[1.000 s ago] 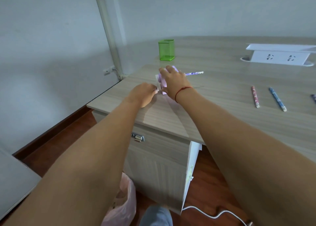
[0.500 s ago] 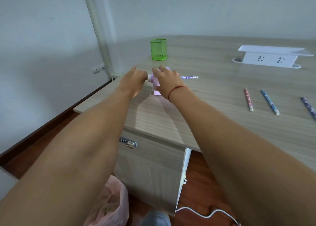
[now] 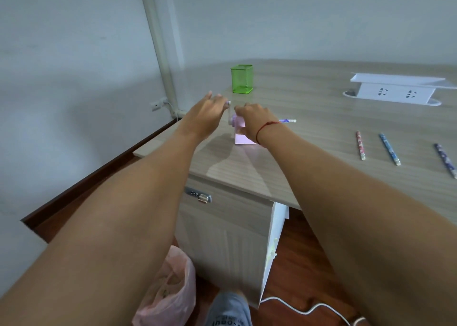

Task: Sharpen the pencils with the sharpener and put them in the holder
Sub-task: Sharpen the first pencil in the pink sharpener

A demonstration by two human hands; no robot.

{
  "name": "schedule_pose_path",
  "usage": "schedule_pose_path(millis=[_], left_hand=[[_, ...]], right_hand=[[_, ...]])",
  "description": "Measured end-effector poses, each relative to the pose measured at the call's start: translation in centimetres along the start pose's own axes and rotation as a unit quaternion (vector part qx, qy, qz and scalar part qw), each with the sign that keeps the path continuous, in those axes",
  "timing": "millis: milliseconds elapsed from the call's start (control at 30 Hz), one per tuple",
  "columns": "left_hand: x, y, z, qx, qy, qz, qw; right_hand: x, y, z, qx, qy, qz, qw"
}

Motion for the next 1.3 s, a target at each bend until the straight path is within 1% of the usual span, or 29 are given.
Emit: schedule_pose_path(millis=[33,100,133,200,267,300,333,400,467,533,600,700,767,833,933,967,1033,1133,1200,1233,1300], left_hand=[[0.1,-0.2,-0.2,-0.016,0.033,-0.023,0.999],[0.9,0.7,0.2,0.007,0.002,-0.006,1.0],[1.5,1.2,0.6,-0.002,0.004,0.017,1.0],[2.5,1.9,0.5,0.022,0.016,0.029,0.999],[3.5,2.4,0.3,-0.007,0.049,0.012,0.999],[4.0,2.6,-0.1,0.019,0.05,0.006,0.999],[4.6,2.7,-0.3,0.03,0.052,0.025,0.998],[5.6,2.6,-1.4,0.035,0.03,0.068,0.997],[6.3,2.8,-2.5,0.027,0.002,0.077,0.997],[6.5,2.7,-3.3,0.054,-0.021,0.091,0.994],[5.8,1.9,-3.9,0.078,-0.063,0.102,0.99],[3.8,0.6,-4.6,0.028,-0.144,0.095,0.985],[2.7,0.2,-4.9,-0.007,-0.156,0.081,0.984],[1.8,-0.2,-5.3,-0.022,-0.14,0.081,0.987],[0.9,-1.1,-5.3,-0.038,-0.103,0.052,0.993],[0.6,-1.4,-5.1,-0.052,-0.085,0.034,0.994],[-0.5,-1.8,-4.6,-0.043,-0.037,0.011,0.998],[-1.8,-1.8,-2.9,-0.049,-0.02,-0.002,0.999],[-1.3,-1.7,-2.0,-0.064,0.013,-0.029,0.997],[-0.6,-1.4,-1.7,-0.078,0.027,-0.025,0.996],[0.9,-0.8,-2.0,-0.068,0.036,-0.033,0.996]], right_hand=[[0.5,-0.1,0.3,0.0,-0.004,0.001,1.0],[1.3,-0.2,0.7,0.001,-0.007,-0.002,1.0],[1.7,-0.3,0.7,0.001,-0.006,-0.003,1.0],[2.1,-0.6,0.8,0.006,-0.005,-0.005,1.0],[2.2,-0.9,0.7,0.013,-0.008,-0.01,1.0],[2.1,-0.9,0.7,0.015,-0.009,-0.013,1.0],[2.1,-1.0,0.6,0.015,-0.01,-0.014,1.0],[2.0,-1.1,0.4,0.013,-0.01,-0.018,1.0],[2.1,-1.1,0.4,0.006,-0.006,-0.018,1.0],[2.2,-1.0,0.5,-0.008,0.0,-0.012,1.0],[2.3,-0.8,0.5,-0.012,0.009,-0.001,1.0],[2.4,-0.6,0.3,-0.001,0.018,0.015,1.0],[2.2,-0.5,0.1,0.002,0.02,0.016,1.0],[2.0,-0.5,0.1,0.003,0.022,0.013,1.0],[2.1,-0.4,-0.1,0.002,0.029,0.016,0.999],[2.1,-0.4,-0.1,0.002,0.03,0.017,0.999],[1.9,-0.4,-0.1,0.0,0.022,0.012,1.0],[1.0,-0.6,-0.3,0.0,0.002,-0.015,1.0],[0.5,-0.9,-0.4,0.006,-0.014,-0.029,0.999],[0.4,-1.0,-0.3,0.008,-0.018,-0.033,0.999],[0.5,-0.9,-0.3,0.01,-0.014,-0.033,0.999]])
Point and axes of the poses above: each hand's wrist, its own x-axis away from the middle knuckle, its own z-axis out of the back of the hand, y = z × x, the point moved 3 cm from there along -x, towards the middle knuckle, and after that the axes turned 8 degrees about x, right-handed, at the moved point
